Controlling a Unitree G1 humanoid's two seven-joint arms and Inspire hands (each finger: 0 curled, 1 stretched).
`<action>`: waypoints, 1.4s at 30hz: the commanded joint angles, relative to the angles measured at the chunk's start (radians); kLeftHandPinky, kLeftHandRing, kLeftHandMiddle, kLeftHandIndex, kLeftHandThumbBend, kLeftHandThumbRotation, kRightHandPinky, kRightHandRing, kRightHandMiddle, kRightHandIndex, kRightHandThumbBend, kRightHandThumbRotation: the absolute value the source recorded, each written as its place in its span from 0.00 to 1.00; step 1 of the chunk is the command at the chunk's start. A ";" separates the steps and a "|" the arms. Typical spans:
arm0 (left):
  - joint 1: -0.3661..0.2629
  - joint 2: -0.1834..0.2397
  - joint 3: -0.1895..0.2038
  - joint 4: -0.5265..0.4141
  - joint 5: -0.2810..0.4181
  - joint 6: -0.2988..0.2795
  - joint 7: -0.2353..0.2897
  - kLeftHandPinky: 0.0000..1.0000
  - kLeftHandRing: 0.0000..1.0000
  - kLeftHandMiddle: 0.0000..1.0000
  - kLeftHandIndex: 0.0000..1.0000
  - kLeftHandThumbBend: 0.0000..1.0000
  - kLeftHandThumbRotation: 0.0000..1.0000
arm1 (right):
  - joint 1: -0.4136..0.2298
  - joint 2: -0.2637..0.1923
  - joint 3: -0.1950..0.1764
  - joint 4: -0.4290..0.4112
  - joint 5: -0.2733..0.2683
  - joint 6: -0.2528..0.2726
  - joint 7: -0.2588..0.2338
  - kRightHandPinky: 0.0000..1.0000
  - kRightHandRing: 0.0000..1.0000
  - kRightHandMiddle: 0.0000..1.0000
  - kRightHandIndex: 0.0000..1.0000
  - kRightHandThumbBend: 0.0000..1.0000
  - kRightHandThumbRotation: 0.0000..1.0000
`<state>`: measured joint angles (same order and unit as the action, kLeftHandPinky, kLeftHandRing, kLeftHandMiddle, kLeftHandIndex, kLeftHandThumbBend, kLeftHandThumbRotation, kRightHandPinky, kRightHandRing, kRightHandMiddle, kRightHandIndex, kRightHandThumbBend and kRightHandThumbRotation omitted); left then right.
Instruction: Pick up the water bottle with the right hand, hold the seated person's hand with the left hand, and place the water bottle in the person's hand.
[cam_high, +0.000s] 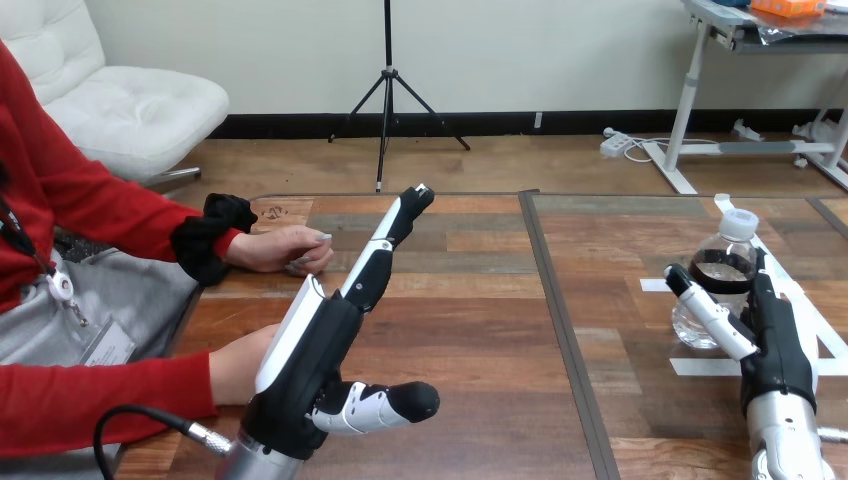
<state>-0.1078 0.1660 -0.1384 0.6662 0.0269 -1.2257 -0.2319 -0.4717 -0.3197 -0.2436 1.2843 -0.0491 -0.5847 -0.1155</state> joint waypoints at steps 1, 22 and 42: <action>-0.016 0.019 0.010 -0.053 -0.033 0.010 -0.008 1.00 1.00 1.00 1.00 1.00 0.83 | -0.097 -0.032 -0.006 0.007 0.012 -0.004 0.023 1.00 1.00 1.00 1.00 1.00 0.56; 0.009 0.039 0.008 -0.105 -0.082 0.036 -0.035 1.00 1.00 1.00 1.00 1.00 0.81 | -0.141 -0.032 -0.007 0.021 0.018 0.042 0.059 1.00 1.00 1.00 1.00 1.00 0.52; 0.017 0.042 0.015 -0.127 -0.127 0.034 -0.080 1.00 1.00 1.00 1.00 1.00 0.78 | -0.178 -0.017 -0.016 0.028 0.022 0.089 0.016 1.00 0.99 0.96 0.99 1.00 0.38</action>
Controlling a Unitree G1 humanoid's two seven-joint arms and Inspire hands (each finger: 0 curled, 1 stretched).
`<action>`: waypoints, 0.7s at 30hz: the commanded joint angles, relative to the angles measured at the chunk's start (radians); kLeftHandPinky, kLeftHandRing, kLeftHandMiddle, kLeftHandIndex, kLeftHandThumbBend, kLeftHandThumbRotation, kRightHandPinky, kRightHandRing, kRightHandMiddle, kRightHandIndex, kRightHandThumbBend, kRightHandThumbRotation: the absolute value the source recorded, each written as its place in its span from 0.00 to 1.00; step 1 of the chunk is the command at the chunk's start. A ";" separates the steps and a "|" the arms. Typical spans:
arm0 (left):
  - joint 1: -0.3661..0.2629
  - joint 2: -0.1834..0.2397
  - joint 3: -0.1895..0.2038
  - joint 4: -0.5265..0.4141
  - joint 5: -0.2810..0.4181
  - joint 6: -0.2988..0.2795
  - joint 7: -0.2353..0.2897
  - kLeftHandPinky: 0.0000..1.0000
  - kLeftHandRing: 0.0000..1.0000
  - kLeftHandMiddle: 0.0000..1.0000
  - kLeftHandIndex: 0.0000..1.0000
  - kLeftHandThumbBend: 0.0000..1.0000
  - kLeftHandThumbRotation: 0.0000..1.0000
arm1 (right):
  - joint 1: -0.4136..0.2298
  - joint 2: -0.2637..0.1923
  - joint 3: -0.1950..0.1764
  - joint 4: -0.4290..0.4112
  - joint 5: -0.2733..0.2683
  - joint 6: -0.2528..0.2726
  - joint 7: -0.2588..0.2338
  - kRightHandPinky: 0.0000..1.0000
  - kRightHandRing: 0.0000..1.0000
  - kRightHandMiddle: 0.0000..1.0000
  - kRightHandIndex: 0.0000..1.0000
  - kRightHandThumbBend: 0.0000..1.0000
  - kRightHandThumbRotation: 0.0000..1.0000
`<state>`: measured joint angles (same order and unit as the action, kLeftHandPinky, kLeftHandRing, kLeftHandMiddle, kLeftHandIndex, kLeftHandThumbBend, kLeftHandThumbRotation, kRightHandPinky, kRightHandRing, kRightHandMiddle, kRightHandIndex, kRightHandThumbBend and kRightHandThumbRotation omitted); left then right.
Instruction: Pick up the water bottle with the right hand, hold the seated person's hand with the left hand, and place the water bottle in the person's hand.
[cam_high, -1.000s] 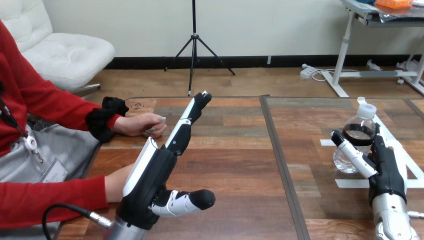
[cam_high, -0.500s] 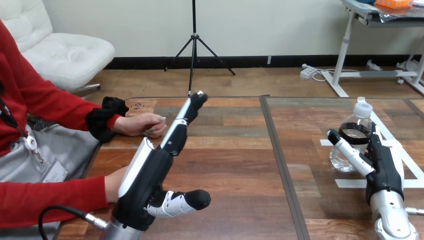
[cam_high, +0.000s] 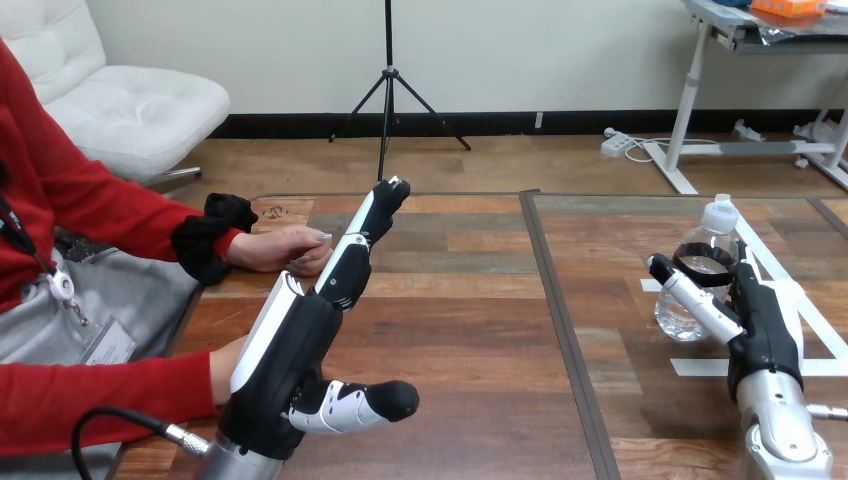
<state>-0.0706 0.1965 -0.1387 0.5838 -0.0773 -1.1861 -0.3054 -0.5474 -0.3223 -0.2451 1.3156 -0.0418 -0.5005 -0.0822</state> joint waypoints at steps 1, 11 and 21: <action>-0.019 0.013 0.012 -0.046 -0.030 -0.003 -0.011 1.00 1.00 1.00 1.00 1.00 0.77 | -0.104 -0.011 -0.025 -0.003 0.029 0.008 -0.002 0.97 0.97 0.95 0.98 1.00 0.35; -0.020 0.011 0.010 -0.056 -0.052 0.001 -0.032 1.00 1.00 1.00 1.00 1.00 0.75 | -0.109 -0.001 -0.035 -0.001 0.044 0.012 -0.037 0.71 0.80 0.83 0.84 1.00 0.12; -0.024 0.006 0.007 -0.057 -0.073 0.005 -0.052 1.00 1.00 1.00 1.00 1.00 0.73 | -0.119 0.013 -0.060 -0.002 0.071 0.029 -0.081 0.44 0.57 0.69 0.67 0.97 0.01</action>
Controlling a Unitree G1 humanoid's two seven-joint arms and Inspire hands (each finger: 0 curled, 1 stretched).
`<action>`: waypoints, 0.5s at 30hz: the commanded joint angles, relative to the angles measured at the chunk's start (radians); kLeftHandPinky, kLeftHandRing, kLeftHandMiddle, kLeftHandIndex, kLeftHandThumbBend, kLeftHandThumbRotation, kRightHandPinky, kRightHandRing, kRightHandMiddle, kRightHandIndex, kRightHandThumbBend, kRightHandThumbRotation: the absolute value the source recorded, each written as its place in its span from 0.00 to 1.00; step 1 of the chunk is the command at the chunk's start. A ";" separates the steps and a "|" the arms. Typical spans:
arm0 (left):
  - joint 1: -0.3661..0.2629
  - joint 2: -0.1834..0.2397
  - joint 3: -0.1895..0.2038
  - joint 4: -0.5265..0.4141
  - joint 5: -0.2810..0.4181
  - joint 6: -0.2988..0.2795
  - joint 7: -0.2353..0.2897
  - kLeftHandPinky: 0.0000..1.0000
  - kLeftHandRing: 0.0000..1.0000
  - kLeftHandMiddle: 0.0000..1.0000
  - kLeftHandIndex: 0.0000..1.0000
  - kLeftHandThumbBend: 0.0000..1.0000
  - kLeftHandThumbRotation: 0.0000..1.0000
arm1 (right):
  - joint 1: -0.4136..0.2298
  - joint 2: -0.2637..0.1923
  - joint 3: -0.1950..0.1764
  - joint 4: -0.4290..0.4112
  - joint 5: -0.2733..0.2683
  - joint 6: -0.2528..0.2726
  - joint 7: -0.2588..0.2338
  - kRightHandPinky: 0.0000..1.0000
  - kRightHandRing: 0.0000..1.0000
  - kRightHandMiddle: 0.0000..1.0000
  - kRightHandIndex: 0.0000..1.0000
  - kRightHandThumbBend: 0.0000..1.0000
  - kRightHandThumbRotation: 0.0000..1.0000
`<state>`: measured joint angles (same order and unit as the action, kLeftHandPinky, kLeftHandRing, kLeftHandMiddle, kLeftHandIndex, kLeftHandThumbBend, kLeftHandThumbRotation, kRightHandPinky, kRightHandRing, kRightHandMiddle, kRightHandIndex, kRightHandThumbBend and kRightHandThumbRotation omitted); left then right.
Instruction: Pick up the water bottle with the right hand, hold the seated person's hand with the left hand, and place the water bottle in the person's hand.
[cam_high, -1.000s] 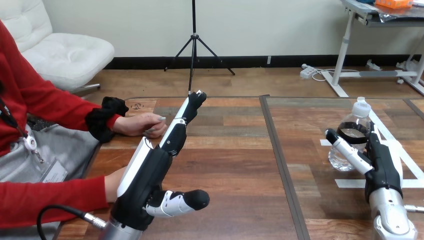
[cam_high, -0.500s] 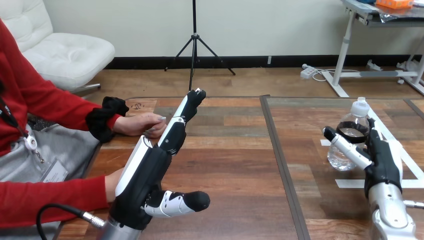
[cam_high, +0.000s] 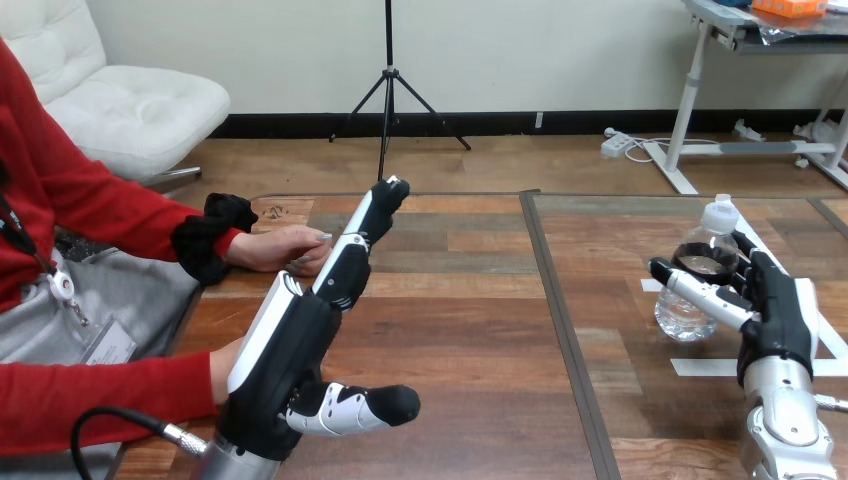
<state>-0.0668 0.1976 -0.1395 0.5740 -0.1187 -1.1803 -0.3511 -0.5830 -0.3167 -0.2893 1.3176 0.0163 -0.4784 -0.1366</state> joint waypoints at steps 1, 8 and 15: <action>-0.030 0.003 0.009 -0.045 -0.030 -0.004 -0.007 1.00 1.00 1.00 1.00 1.00 0.73 | -0.084 0.007 -0.017 -0.004 0.016 0.009 -0.026 0.42 0.54 0.68 0.66 0.96 0.01; -0.029 -0.001 0.014 -0.050 -0.021 0.000 -0.007 1.00 1.00 1.00 1.00 1.00 0.74 | -0.086 0.015 -0.046 -0.007 0.056 0.006 -0.016 0.35 0.47 0.60 0.59 0.92 0.00; -0.031 -0.004 0.016 -0.050 -0.017 -0.002 -0.004 1.00 1.00 1.00 1.00 1.00 0.74 | -0.083 0.011 -0.034 -0.007 0.041 0.004 -0.058 0.36 0.45 0.55 0.53 0.90 0.00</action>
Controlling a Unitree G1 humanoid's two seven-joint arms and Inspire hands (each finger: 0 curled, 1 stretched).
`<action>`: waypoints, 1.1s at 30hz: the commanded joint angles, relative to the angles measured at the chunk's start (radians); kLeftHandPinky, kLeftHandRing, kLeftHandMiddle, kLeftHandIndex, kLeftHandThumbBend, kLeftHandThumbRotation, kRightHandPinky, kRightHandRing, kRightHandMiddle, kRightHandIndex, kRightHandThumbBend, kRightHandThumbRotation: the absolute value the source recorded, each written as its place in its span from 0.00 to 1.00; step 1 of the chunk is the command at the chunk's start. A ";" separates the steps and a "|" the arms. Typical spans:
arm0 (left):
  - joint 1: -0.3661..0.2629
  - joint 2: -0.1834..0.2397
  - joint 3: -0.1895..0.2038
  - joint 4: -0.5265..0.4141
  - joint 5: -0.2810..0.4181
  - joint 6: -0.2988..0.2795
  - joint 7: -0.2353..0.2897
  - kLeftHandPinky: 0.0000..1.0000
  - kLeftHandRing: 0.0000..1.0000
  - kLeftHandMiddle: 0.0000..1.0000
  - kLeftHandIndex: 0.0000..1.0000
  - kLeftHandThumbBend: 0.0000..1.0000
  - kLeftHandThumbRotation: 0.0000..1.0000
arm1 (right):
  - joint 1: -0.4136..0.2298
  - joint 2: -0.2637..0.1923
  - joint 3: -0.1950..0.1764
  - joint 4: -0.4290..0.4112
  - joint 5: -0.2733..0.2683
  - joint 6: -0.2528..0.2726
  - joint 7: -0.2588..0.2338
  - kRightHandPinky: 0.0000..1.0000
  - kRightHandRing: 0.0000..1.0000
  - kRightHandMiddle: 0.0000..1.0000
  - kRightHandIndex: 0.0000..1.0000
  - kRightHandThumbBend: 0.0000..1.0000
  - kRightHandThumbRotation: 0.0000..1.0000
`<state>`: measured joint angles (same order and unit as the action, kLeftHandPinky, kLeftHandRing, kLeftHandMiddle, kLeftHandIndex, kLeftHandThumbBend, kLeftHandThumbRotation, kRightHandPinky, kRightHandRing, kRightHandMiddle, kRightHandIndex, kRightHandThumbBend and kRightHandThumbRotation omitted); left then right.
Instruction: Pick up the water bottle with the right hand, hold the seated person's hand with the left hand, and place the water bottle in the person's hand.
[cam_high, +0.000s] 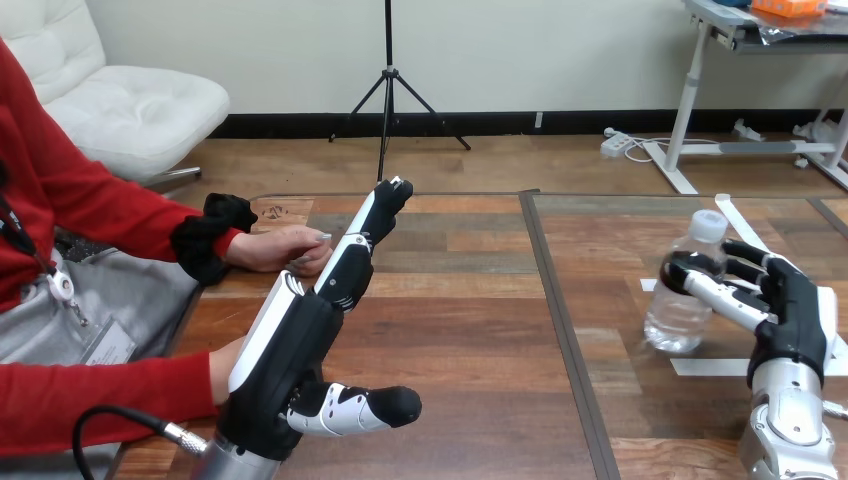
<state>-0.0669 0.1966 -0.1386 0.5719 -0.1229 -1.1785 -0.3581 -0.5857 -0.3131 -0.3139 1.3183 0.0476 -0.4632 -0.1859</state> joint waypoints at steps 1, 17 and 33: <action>-0.032 -0.004 0.014 -0.047 -0.014 -0.005 0.002 1.00 1.00 1.00 1.00 1.00 0.74 | -0.080 0.007 -0.011 -0.008 0.011 -0.011 -0.009 0.36 0.45 0.54 0.52 0.90 0.00; -0.039 -0.008 0.018 -0.053 0.000 -0.002 0.008 1.00 1.00 1.00 1.00 1.00 0.75 | -0.076 0.017 -0.043 -0.022 0.058 -0.028 0.024 0.35 0.41 0.48 0.45 0.86 0.00; -0.051 -0.006 0.019 -0.045 -0.001 0.000 0.003 1.00 1.00 1.00 1.00 1.00 0.76 | -0.060 0.047 -0.022 -0.064 0.059 -0.098 0.066 0.34 0.39 0.46 0.43 0.88 0.00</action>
<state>-0.0675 0.1924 -0.1367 0.5630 -0.1121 -1.1781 -0.3593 -0.5856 -0.2970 -0.3546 1.3121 0.1138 -0.5051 -0.1346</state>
